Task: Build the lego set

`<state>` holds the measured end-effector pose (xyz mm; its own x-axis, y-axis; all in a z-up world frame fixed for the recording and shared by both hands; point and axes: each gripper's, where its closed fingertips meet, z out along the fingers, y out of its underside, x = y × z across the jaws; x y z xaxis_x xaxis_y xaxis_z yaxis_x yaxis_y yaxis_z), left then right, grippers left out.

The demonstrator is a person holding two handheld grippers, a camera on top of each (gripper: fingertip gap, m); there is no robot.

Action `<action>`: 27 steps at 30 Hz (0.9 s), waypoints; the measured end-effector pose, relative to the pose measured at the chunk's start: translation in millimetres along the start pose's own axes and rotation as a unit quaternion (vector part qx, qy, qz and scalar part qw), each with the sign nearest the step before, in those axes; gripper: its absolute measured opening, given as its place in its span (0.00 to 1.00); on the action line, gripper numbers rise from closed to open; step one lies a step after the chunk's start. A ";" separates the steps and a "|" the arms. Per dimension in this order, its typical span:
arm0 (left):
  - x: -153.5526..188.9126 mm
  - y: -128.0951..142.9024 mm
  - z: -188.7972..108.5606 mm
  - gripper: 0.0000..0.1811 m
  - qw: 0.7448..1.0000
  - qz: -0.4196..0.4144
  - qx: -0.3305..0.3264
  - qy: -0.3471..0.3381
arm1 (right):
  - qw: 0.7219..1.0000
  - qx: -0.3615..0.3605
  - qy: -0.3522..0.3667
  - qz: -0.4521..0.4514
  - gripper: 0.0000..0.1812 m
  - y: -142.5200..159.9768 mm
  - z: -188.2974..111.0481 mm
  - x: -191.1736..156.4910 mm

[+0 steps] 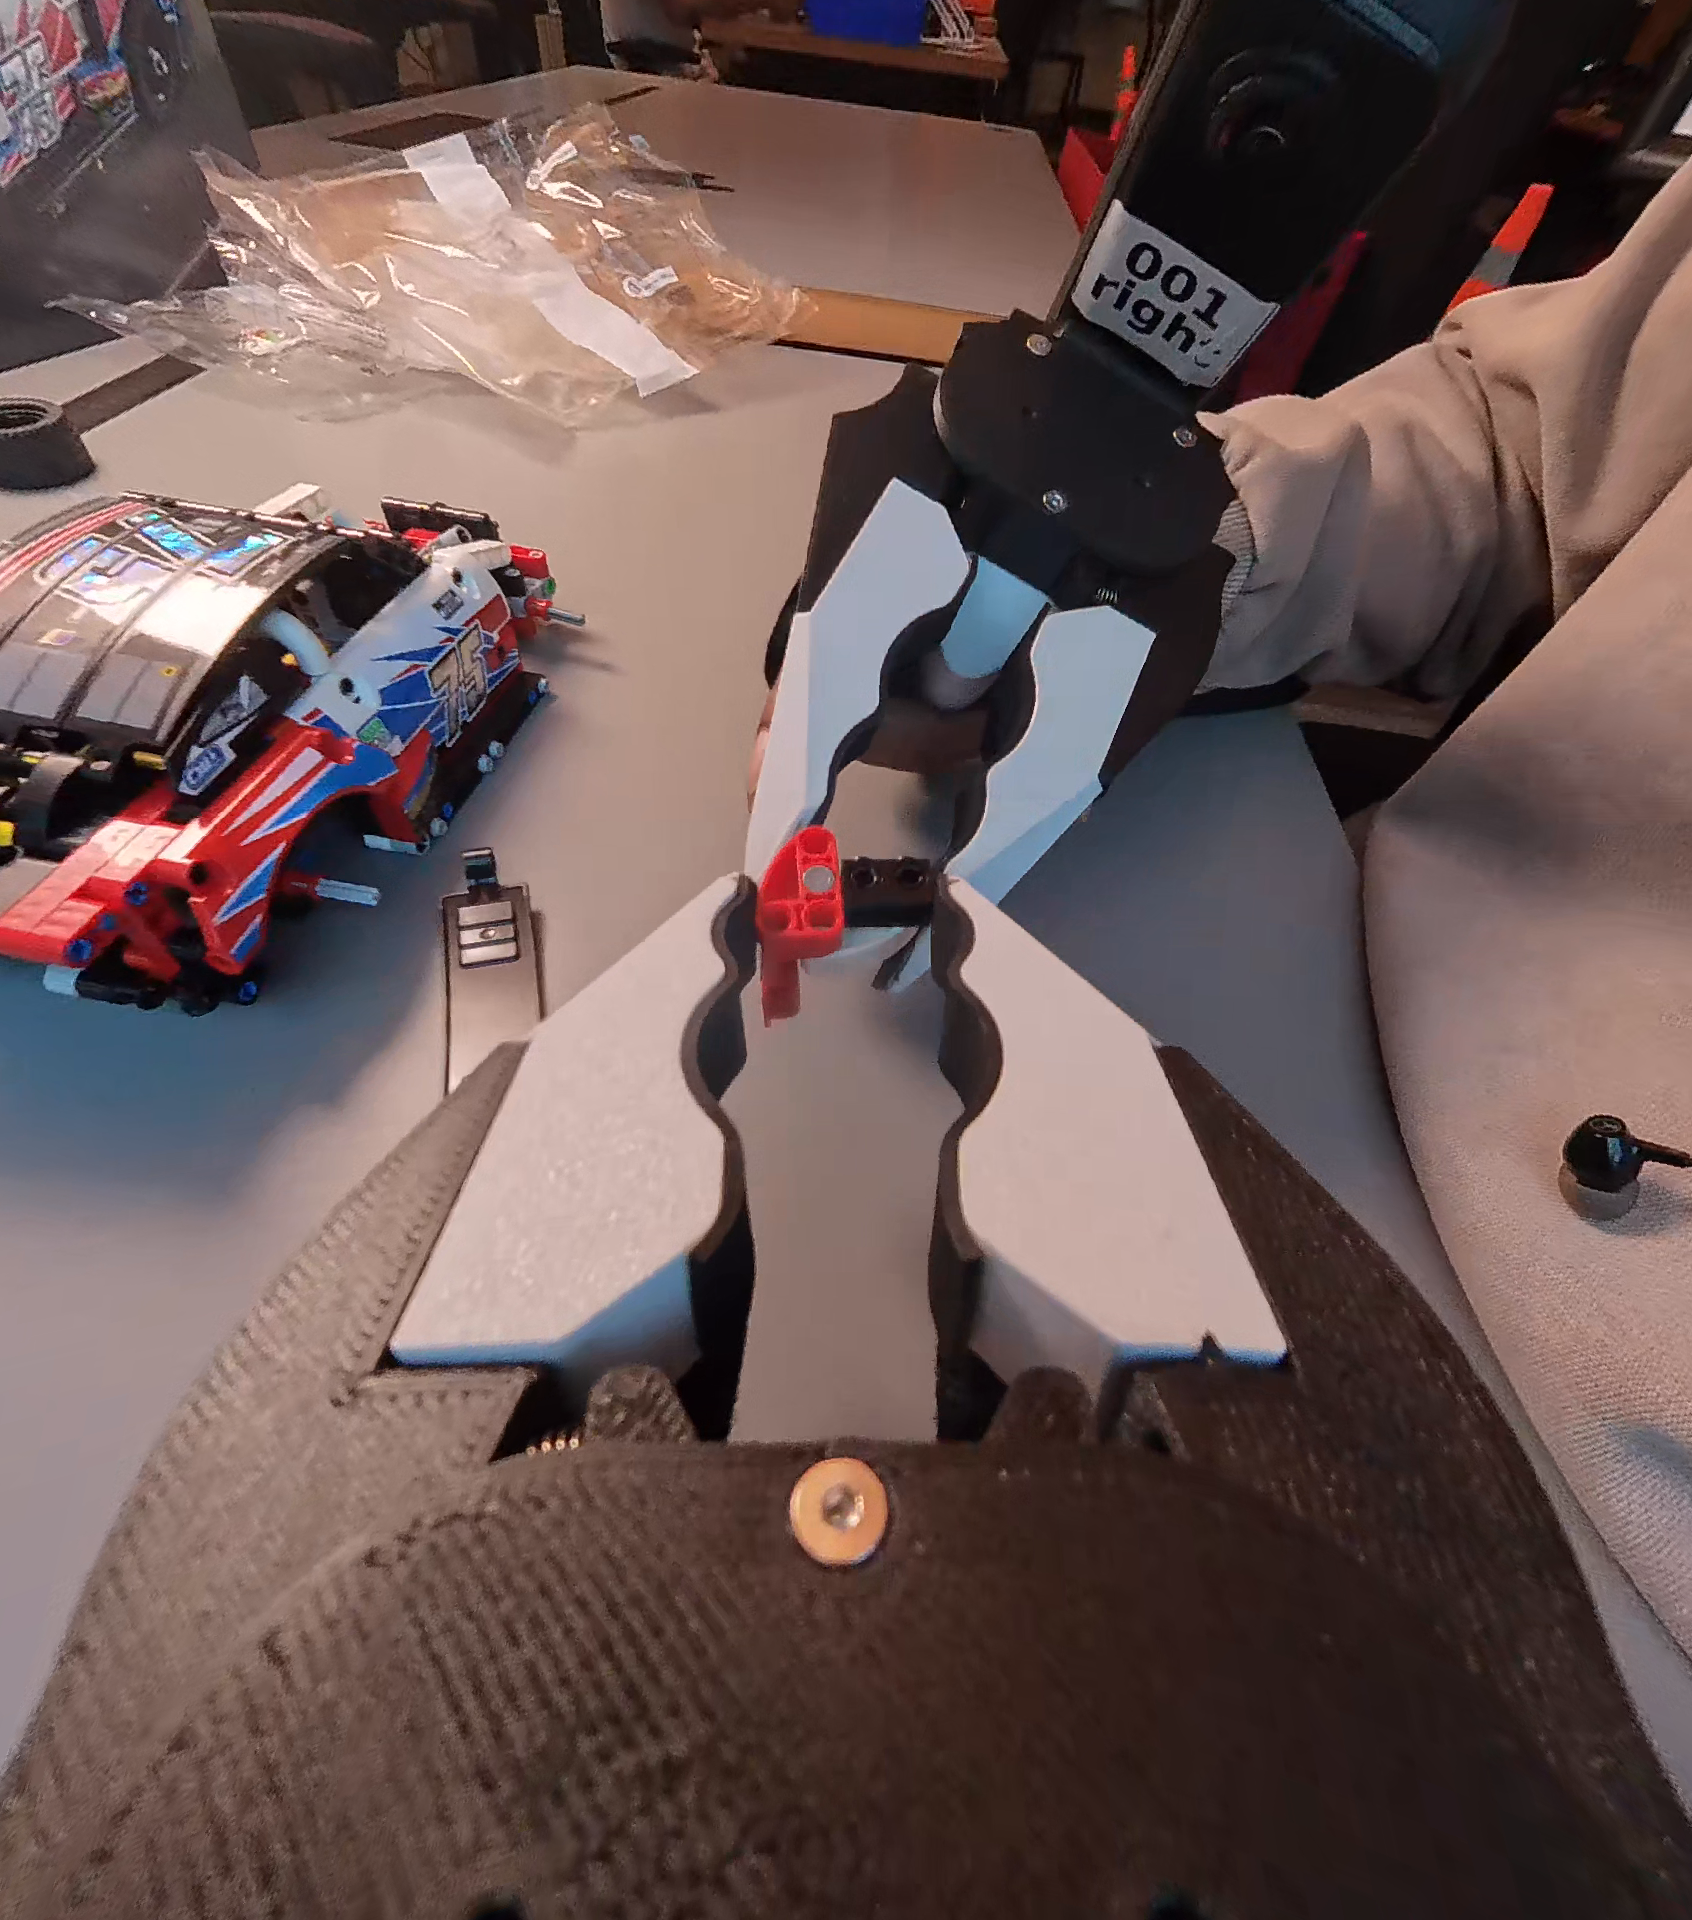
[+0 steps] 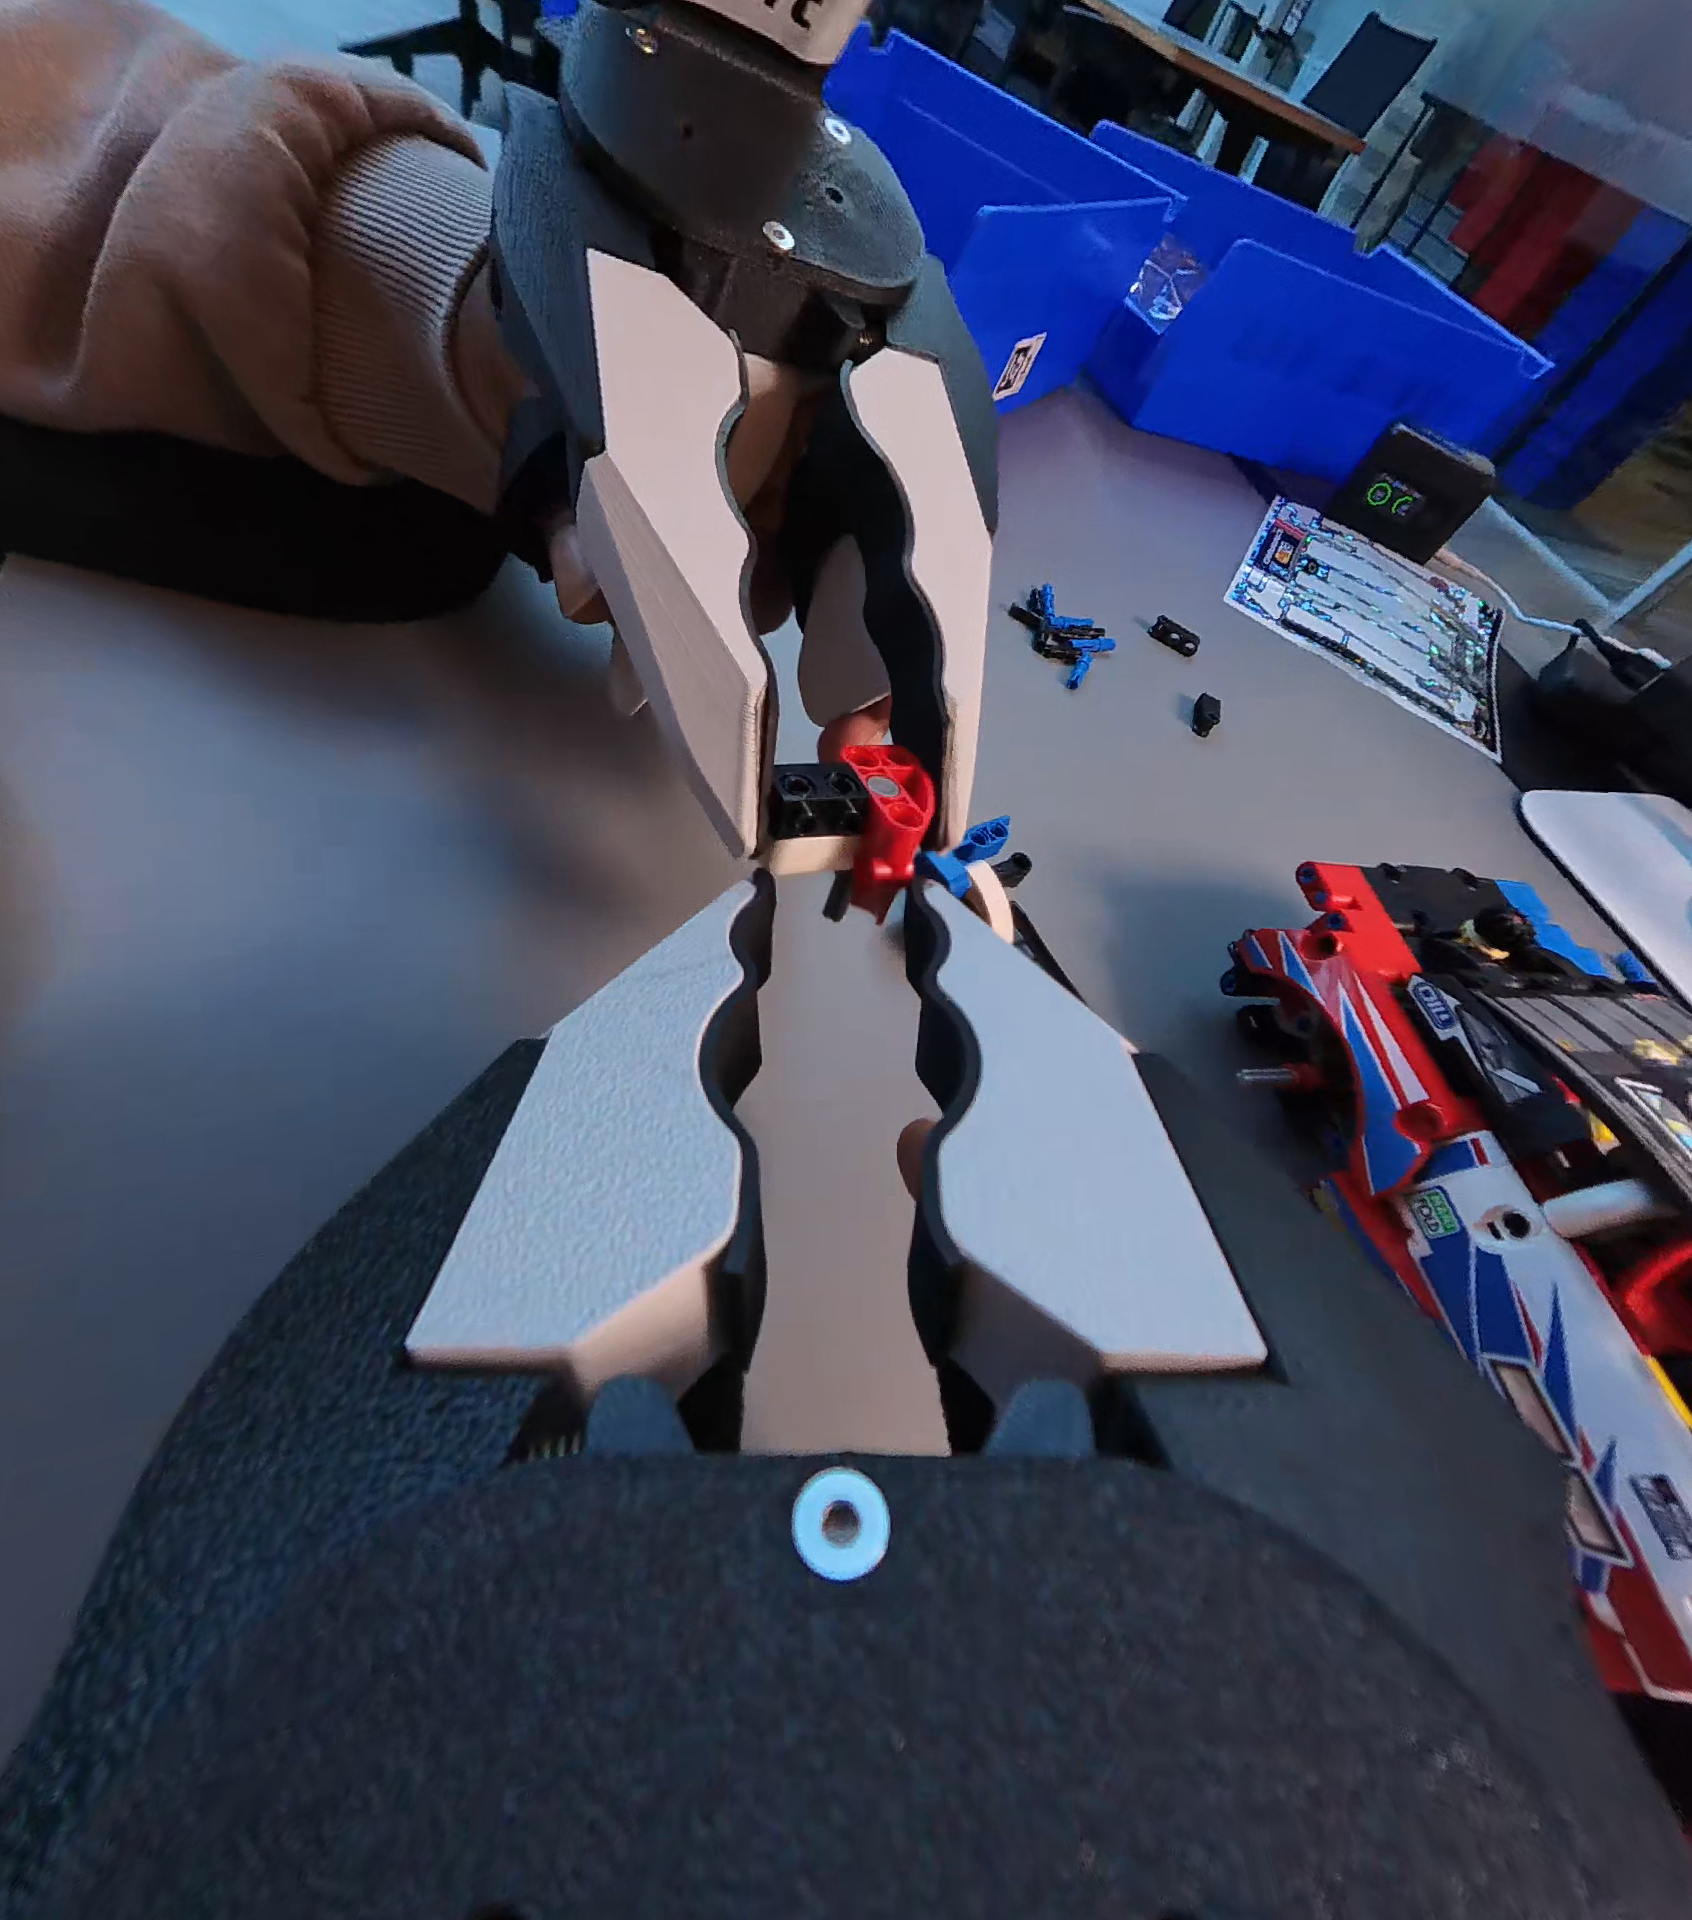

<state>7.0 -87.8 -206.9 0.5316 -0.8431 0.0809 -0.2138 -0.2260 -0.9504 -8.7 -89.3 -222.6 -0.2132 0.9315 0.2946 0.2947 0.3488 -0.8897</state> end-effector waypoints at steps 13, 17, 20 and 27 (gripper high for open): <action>-102.0 26.5 -54.9 0.17 0.971 -0.090 -0.029 -0.220 | 0.952 -0.245 -0.173 -0.061 0.20 40.5 28.3 45.4; -108.9 28.7 -58.9 0.17 0.965 -0.079 -0.032 -0.246 | 0.922 -0.300 -0.230 -0.087 0.25 46.1 50.6 45.9; -111.3 29.2 -61.3 0.17 0.963 -0.072 -0.034 -0.258 | 0.912 -0.306 -0.258 -0.089 0.25 44.0 65.3 36.9; -123.4 14.2 -81.7 0.17 0.948 -0.070 0.008 -0.311 | 0.959 -0.155 -0.234 0.039 0.20 -11.9 69.2 36.5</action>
<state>-128.6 -26.9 -205.8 0.9349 -0.3545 0.0185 -0.0958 -0.3022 -0.9484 -84.4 -66.6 -225.4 -0.5530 0.8329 -0.0228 0.5737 0.3608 -0.7353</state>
